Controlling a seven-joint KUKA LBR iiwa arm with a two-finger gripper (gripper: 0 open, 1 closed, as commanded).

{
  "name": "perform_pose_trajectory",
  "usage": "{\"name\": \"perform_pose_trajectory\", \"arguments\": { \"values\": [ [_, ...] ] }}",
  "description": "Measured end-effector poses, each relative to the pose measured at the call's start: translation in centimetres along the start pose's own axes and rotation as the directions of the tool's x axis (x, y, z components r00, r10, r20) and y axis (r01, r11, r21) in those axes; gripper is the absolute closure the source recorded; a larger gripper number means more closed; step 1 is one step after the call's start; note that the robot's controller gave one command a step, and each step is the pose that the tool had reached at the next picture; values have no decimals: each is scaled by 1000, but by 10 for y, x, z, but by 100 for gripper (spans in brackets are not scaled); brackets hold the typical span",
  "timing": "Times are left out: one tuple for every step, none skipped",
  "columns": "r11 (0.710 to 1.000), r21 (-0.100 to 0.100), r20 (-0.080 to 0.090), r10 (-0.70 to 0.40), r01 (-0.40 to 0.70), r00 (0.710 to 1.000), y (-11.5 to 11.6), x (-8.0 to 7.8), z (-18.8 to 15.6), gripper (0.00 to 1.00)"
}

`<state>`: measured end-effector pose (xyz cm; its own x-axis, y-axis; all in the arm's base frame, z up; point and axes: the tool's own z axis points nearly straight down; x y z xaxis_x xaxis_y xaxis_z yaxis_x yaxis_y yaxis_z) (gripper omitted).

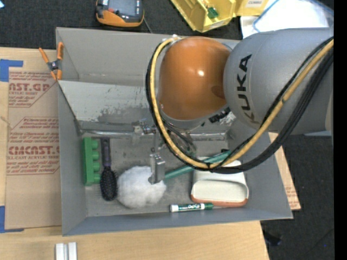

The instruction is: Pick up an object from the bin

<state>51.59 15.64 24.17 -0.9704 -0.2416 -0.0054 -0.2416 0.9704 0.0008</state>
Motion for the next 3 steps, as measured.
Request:
{"name": "perform_pose_trajectory", "arguments": {
  "values": [
    [983,1,12,183,-183,983,-41,-51,-83,0],
    [997,-1,-3,72,-72,997,1,-11,16,0],
    [981,-1,16,193,-193,981,0,-17,51,0]
  ]
}}
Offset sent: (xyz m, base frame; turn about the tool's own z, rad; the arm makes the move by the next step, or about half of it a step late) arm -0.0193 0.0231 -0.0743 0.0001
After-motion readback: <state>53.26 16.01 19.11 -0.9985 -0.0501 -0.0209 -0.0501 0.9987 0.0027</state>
